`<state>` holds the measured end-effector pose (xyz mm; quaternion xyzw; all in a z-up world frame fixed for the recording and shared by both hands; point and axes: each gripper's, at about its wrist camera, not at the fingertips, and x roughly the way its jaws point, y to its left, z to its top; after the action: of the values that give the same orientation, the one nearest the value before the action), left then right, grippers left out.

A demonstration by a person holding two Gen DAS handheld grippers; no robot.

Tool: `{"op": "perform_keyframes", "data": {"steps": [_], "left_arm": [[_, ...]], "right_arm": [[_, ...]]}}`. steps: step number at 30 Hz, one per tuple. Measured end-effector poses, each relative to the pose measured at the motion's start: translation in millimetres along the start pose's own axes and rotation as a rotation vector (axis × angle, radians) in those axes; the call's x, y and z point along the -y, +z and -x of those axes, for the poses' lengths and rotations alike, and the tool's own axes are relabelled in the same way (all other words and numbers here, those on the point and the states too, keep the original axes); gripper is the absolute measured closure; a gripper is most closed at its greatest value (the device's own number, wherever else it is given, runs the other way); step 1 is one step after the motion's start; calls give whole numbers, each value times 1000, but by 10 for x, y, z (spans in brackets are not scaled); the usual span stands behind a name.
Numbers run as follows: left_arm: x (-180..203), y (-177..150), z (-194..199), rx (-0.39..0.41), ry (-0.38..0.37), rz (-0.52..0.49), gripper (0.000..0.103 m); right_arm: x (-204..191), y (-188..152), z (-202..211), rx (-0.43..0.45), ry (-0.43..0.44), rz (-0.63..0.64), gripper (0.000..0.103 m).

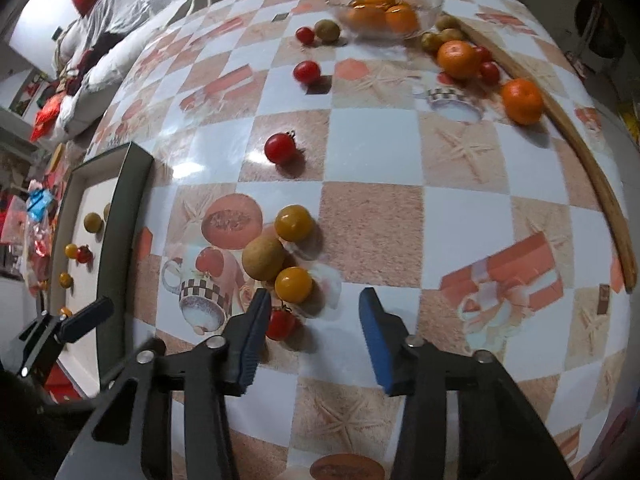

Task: Organize fruits
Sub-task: 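Move both open tools back over the fruits on the table, then grasp a yellow cherry tomato with right tool while left tool grasps another yellow tomato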

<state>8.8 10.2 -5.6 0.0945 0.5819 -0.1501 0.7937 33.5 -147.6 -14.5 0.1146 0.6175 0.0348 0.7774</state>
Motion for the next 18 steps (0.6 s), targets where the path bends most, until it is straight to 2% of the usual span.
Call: {"op": "perform_keyframes", "data": {"steps": [4,7,11,18], "left_arm": [[54,-35,-36,-13,-7,2,36],[92,-30,-46,-14,-13,2,36],[160,-6,-72,-12,-22,-8,36],[306,56,-134,-9,-51,-48,36]], "right_arm": [[-75,22,-101,-25,10,41,58],[-97,37,-134,-23,-2,61,63],[-92,75,-151,-21,9,63,80],[154,51,-92,-9,3,9,81]]}}
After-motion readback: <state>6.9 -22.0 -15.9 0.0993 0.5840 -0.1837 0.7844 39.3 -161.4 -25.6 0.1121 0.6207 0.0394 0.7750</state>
